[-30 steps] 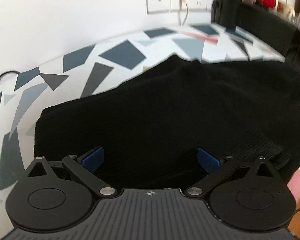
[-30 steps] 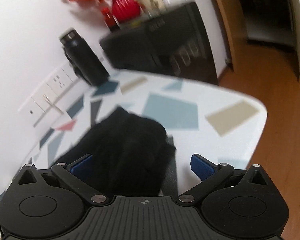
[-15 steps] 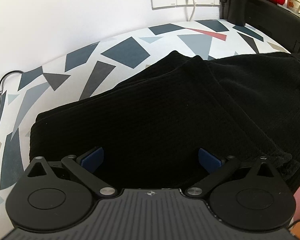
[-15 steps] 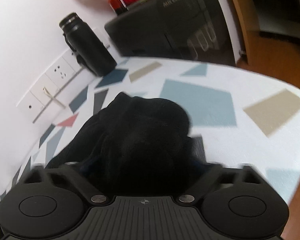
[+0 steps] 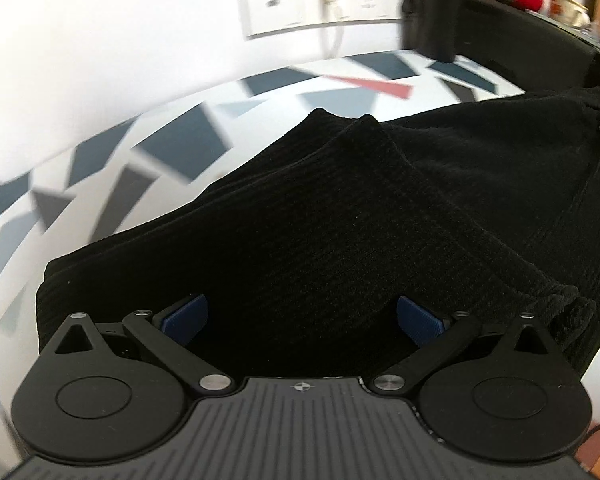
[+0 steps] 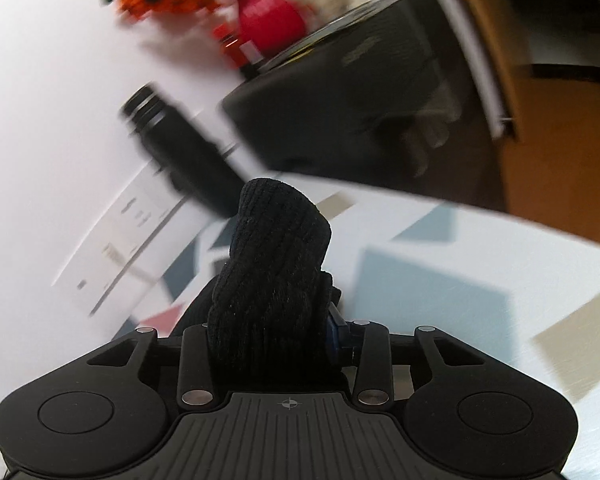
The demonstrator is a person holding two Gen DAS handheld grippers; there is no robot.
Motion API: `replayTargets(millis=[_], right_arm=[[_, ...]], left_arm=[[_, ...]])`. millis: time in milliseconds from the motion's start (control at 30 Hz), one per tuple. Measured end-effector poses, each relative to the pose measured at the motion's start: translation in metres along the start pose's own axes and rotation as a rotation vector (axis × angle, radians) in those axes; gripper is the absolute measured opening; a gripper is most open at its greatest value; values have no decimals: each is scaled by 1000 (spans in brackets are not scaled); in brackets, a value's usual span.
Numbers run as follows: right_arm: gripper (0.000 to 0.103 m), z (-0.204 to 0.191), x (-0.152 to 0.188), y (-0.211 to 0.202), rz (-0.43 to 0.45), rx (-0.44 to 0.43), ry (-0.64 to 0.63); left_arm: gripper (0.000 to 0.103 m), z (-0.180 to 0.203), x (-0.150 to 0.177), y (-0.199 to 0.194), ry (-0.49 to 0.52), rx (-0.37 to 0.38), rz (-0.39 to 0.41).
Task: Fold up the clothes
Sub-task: 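Grasp the garment corner with the right gripper and lift it toward the left gripper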
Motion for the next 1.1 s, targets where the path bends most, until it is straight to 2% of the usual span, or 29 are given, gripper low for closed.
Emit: replayTargets(millis=[167,233,333,400,433,567,633,700,800,933,1000,1100], right_arm=[[34,39,-5,6,-36,72,23],[34,34,-8,8,-38,90,-10],[34,13,-12,3,-15,86,-42],[33,-4,-14,-3,7,69,-80],[33,-16,-15,-8,19,51,-115],[32,-76,-12,-35,86,-68,-291],[32,-106,-5,-51,118,-136,-372],[32,-138,8,-67,151,-202,-448],[32,-186,36,-86,155,-312,-574],[32,-241,97,-97,104,-419,-784],[32,-265,133,-95,44,-451,-882],[32,-292,189,-87,-34,-465,-1099]], left_arm=[[103,11,-14,12,-17,5,-22],[103,10,-13,13,-13,13,-14],[103,7,-13,10,7,34,-21],[103,4,-16,6,43,26,-45],[103,2,-17,2,52,-1,-54],[103,-15,-13,-25,64,-75,-44],[103,-32,-8,-44,24,-41,-27],[103,-54,1,-67,-13,16,3],[103,-98,24,-105,-90,67,60],[103,-151,69,-148,-217,65,95],[103,-170,92,-162,-267,54,98],[103,-190,125,-175,-330,28,79]])
Point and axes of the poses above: each gripper's, at about its wrist camera, not at the fingertips, and y roughly the way its jaws point, z to its right, x to its underside, the point moved 1 cm from there along y, roughly the way its jaws point, and after that the axes turned 1 degree about -x, right-handed, at the moved point
